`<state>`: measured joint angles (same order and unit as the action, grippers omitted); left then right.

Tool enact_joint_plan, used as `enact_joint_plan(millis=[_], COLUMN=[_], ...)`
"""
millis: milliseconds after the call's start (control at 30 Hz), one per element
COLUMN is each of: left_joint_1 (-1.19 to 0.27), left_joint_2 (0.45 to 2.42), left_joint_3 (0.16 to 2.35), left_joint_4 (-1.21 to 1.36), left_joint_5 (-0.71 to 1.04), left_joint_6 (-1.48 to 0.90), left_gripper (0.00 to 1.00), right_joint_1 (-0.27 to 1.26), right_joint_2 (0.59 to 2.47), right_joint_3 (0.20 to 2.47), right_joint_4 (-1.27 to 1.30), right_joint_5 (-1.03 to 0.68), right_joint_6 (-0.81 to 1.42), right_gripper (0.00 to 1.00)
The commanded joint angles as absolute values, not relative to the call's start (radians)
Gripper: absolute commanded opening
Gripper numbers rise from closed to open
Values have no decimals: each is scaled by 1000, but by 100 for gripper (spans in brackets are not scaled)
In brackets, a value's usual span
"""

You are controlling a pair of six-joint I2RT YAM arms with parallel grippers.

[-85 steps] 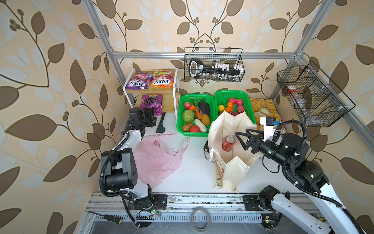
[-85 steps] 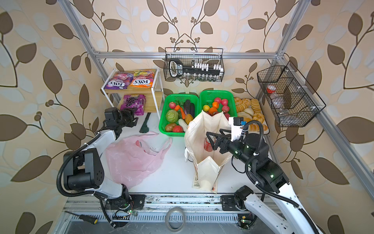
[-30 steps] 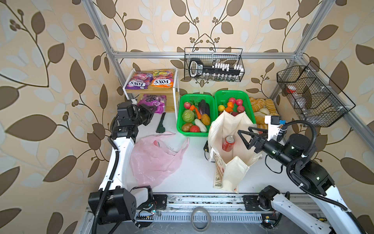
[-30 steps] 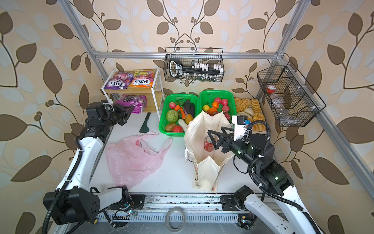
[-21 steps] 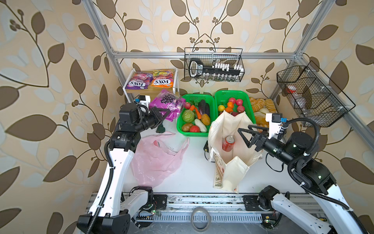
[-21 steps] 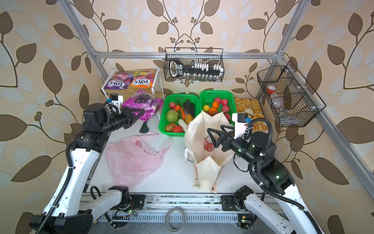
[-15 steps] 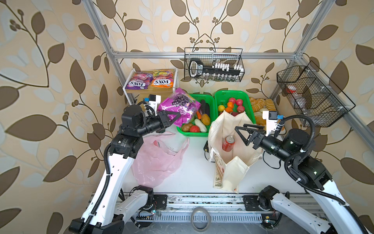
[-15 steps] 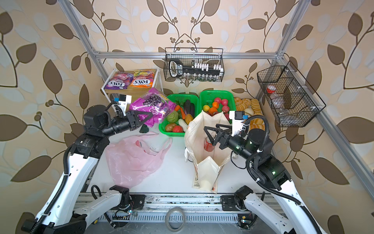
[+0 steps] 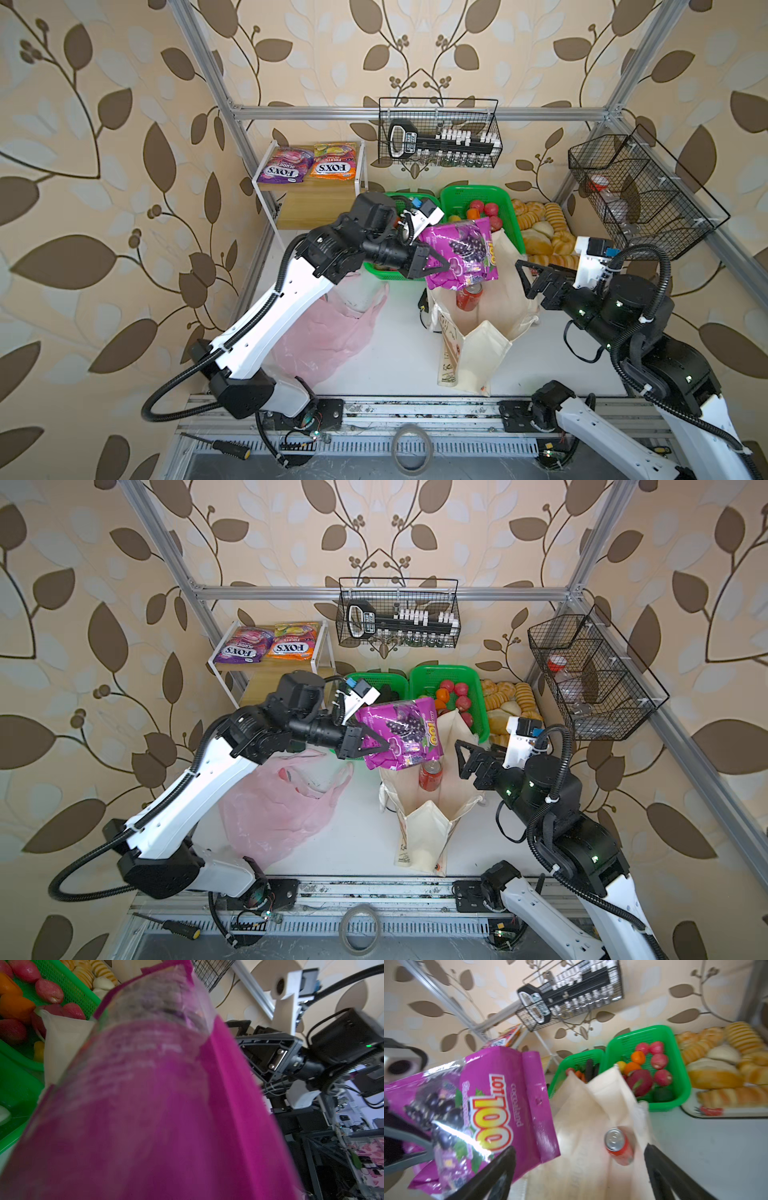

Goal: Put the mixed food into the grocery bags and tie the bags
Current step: 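Pull the purple snack bag off the shelf toward the tote bag with the left gripper, then lower the purple snack bag into the tote bag with the left gripper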

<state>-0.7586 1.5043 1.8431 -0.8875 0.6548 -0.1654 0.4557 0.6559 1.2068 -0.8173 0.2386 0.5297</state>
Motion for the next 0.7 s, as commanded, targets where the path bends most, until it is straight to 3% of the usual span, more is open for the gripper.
enact_joint_plan(millis=[0, 133, 367, 500, 567, 667], left_joint_1=[-807, -821, -850, -880, -894, -911], left_joint_2=[1567, 1625, 1634, 1662, 1691, 1742], left_joint_3=[1990, 2042, 2018, 2041, 2103, 2157], left_joint_4=[-1097, -1115, -1086, -1164, -1197, -1230], left_joint_5=[524, 489, 517, 488, 453, 426], left_joint_6=[77, 100, 80, 156, 173, 164], left_gripper=[0, 0, 0, 0, 0, 0], right_joint_1=[413, 324, 112, 68, 64, 63], right_joint_2=[662, 673, 724, 756, 770, 787], right_joint_3=[1204, 1152, 1055, 1031, 1027, 1016], right_joint_4=[-980, -977, -917, -904, -896, -873], right_joint_5=[344, 220, -165, -217, -222, -263], right_joint_6=[491, 491, 475, 447, 432, 412], right_gripper=[98, 99, 98, 95, 91, 75])
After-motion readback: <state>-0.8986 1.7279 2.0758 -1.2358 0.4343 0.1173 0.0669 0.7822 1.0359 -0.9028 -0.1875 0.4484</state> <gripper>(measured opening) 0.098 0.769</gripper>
